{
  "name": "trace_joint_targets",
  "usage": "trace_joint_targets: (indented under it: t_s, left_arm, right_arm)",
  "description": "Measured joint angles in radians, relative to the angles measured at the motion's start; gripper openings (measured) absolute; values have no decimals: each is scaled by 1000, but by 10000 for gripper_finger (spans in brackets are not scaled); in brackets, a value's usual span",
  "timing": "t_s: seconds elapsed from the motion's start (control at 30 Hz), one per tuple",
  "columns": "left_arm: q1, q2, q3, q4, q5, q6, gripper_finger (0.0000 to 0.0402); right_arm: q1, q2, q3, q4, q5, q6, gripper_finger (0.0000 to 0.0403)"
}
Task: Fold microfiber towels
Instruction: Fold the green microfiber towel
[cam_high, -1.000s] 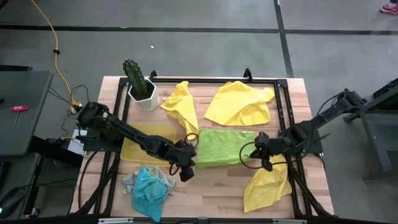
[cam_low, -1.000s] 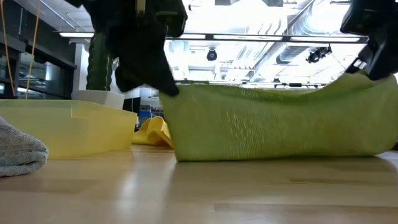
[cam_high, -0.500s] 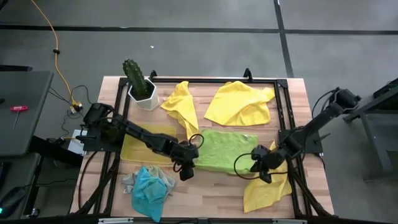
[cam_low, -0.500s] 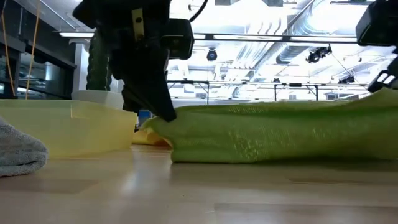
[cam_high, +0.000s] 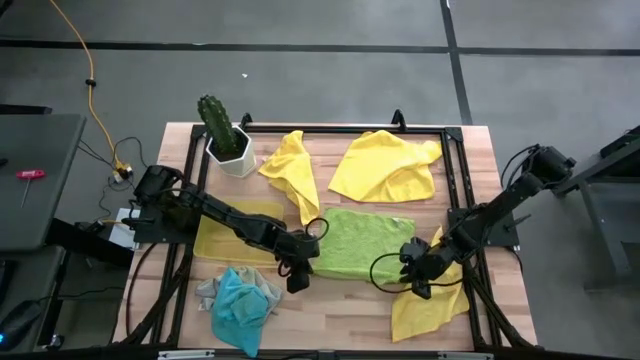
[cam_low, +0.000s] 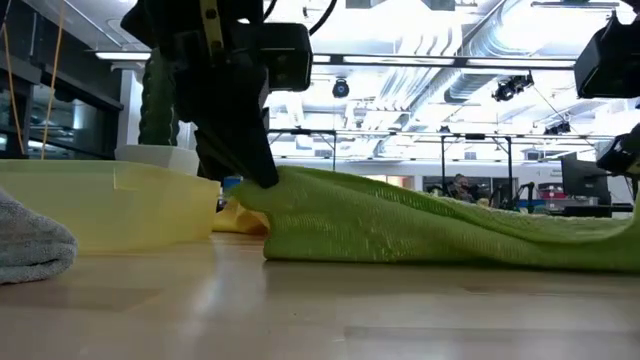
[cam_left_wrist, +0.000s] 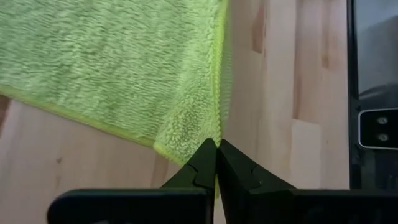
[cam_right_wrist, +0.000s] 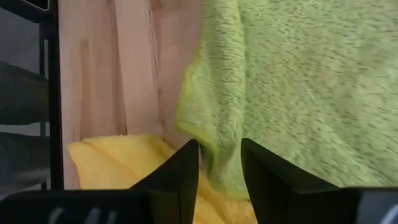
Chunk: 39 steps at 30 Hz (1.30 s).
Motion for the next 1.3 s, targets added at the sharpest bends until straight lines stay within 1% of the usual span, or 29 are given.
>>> trace_joint_targets:
  t_s: [0.17, 0.23, 0.37, 0.47, 0.63, 0.73, 0.83, 0.93, 1.03, 1.13, 1.3]
  left_arm:
    - [-10, 0, 0, 5, 0, -4, 0]
    - [-10, 0, 0, 5, 0, -6, 0]
    - [-9, 0, 0, 4, 0, -9, 0]
    - [-9, 0, 0, 4, -1, -26, 0]
    - [-9, 0, 0, 4, -1, -40, 0]
    - [-9, 0, 0, 3, -1, -55, 0]
    - [-9, 0, 0, 3, 0, -62, 0]
    - [-9, 0, 0, 3, 0, -60, 0]
    - [-9, 0, 0, 3, 0, -60, 0]
    - [-9, 0, 0, 3, 0, -60, 0]
    - [-9, 0, 0, 3, 0, -60, 0]
  right_arm:
    - [1, 41, 0, 35, 8, 0, 119]
    - [1, 68, 0, 77, 8, -6, 119]
    - [6, 106, 0, 185, -2, -99, 119]
    - [6, 126, 0, 218, -3, -144, 119]
    - [9, 136, 0, 211, -6, -210, 119]
    - [10, 135, 13, 187, -65, -232, 119]
    - [29, 135, 46, 122, -140, -237, 119]
    - [61, 134, 87, 42, -156, -259, 119]
    - [86, 134, 137, -24, -152, -281, 119]
    - [106, 134, 178, -37, -142, -312, 119]
    - [118, 150, 210, -35, -24, -420, 119]
